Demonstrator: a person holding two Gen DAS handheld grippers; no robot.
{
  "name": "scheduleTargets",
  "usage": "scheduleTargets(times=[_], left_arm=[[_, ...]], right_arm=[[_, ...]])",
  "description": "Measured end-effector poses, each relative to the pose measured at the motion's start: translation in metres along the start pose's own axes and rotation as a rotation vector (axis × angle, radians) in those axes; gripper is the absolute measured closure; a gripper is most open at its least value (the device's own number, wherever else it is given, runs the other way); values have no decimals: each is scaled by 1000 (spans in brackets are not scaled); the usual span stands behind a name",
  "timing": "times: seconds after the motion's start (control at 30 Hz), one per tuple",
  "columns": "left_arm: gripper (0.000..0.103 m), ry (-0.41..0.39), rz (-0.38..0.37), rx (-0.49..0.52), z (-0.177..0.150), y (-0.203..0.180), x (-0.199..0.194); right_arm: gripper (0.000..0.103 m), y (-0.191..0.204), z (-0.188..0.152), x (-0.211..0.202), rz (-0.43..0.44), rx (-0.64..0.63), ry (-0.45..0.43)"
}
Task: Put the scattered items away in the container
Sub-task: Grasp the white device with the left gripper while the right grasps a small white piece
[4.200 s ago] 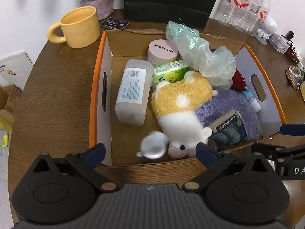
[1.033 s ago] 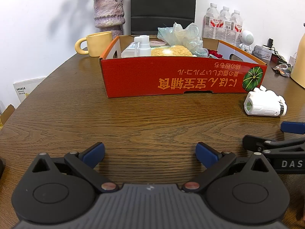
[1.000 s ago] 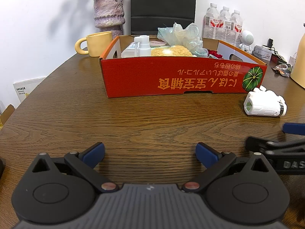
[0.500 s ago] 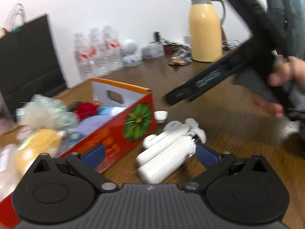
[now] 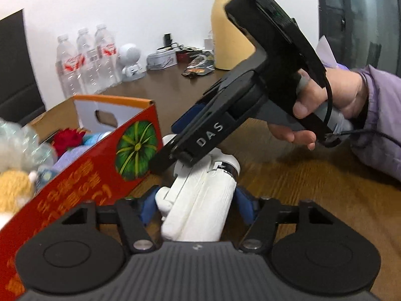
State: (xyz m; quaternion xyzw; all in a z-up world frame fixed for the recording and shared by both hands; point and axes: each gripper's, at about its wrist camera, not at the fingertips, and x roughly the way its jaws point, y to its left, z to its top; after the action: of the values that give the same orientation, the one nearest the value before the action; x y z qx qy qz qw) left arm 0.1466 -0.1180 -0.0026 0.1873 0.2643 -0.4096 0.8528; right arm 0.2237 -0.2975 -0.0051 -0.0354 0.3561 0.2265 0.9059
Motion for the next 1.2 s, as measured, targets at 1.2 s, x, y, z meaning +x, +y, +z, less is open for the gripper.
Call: scheduleTargets(times=[1.2], left_arm=[[43,-28,593,-661,-88,5,-123]], right_arm=[[75,180,-67,-57,-152,-32,-91]])
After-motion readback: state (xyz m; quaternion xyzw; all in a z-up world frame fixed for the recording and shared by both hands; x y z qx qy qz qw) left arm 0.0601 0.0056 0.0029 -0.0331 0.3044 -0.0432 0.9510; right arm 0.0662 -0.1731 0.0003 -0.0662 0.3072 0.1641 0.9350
